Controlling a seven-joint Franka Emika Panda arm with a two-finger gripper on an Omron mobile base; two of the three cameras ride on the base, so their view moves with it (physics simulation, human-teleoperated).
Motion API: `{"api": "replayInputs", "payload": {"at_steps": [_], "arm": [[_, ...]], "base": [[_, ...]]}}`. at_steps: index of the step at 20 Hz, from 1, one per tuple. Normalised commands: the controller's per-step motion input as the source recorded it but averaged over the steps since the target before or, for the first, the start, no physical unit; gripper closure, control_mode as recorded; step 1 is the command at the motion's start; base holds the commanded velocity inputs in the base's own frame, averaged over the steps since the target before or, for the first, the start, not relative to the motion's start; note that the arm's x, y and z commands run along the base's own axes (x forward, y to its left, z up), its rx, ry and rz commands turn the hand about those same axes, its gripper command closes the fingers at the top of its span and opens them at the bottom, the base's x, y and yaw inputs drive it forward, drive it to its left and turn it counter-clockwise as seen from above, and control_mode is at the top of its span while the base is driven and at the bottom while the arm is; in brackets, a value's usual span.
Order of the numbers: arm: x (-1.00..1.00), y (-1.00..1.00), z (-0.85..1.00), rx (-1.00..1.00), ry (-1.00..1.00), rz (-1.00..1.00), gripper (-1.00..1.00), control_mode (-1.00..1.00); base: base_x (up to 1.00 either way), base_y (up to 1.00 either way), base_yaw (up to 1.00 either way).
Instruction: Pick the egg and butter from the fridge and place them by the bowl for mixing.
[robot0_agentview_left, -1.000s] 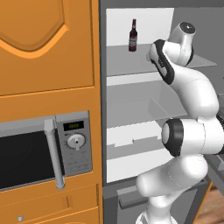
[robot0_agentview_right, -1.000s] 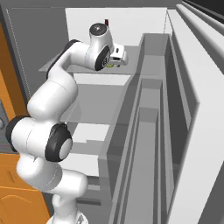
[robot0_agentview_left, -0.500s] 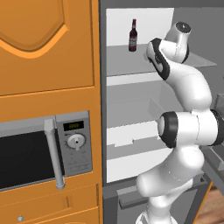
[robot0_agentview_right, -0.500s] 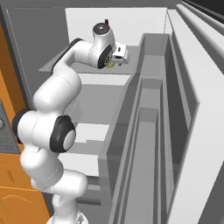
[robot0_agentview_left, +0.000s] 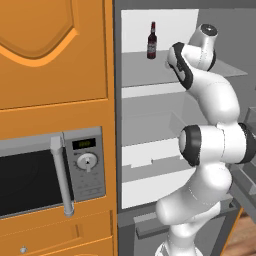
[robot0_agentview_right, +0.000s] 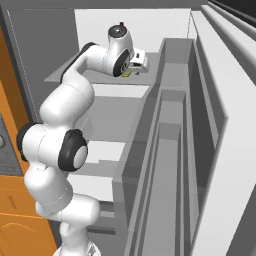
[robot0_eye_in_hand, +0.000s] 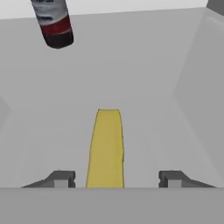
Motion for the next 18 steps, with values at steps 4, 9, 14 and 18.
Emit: {"api": "replayInputs", "payload": {"at_steps": [4, 9, 14, 18], "arm": [[0.04, 0.0, -0.33, 0.0, 0.0, 0.0, 1.0, -1.0], [0.0, 0.02, -0.46, 0.0, 0.0, 0.0, 1.0, -1.0], [0.0, 0.08, -0.33, 0.0, 0.01, 0.0, 1.0, -1.0], [-0.01, 0.04, 0.1, 0.0, 0.0, 0.0, 1.0, -1.0]], "base": [[0.0, 0.0, 0.0], [0.0, 0.0, 0.0], [0.0, 0.0, 0.0], [0.0, 0.0, 0.0]]}}
